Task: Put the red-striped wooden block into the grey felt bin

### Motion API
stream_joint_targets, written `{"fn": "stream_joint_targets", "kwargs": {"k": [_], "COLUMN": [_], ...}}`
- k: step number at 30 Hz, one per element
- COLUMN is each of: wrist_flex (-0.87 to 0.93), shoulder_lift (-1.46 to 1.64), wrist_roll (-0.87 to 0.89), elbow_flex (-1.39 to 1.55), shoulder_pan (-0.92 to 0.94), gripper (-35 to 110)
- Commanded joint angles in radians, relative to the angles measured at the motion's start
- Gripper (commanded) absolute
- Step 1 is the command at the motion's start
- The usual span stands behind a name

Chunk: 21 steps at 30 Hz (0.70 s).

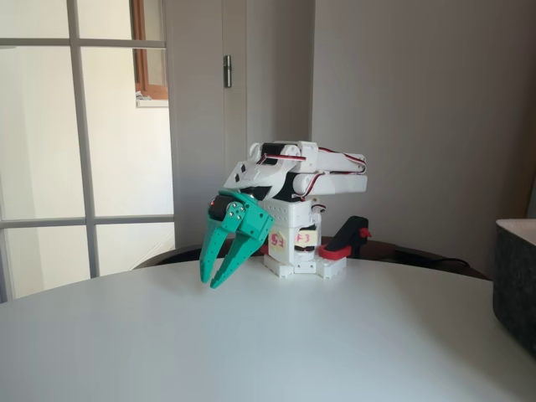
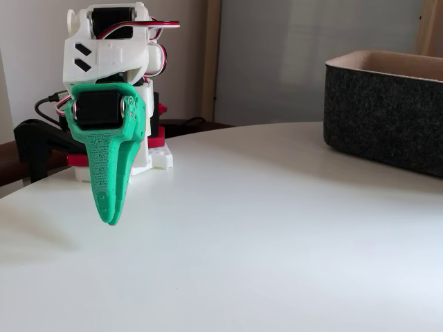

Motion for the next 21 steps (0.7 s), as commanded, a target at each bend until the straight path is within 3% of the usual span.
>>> {"fn": "stream_joint_targets", "kwargs": {"k": [1,21], "wrist_flex": [0.003,0.003], "shoulder_lift": [0.020,0.020], "wrist_roll": [0.000,0.000], "elbow_flex": [0.012,0.012], "shoulder_pan": [0.002,0.002], "gripper": [5,0]}}
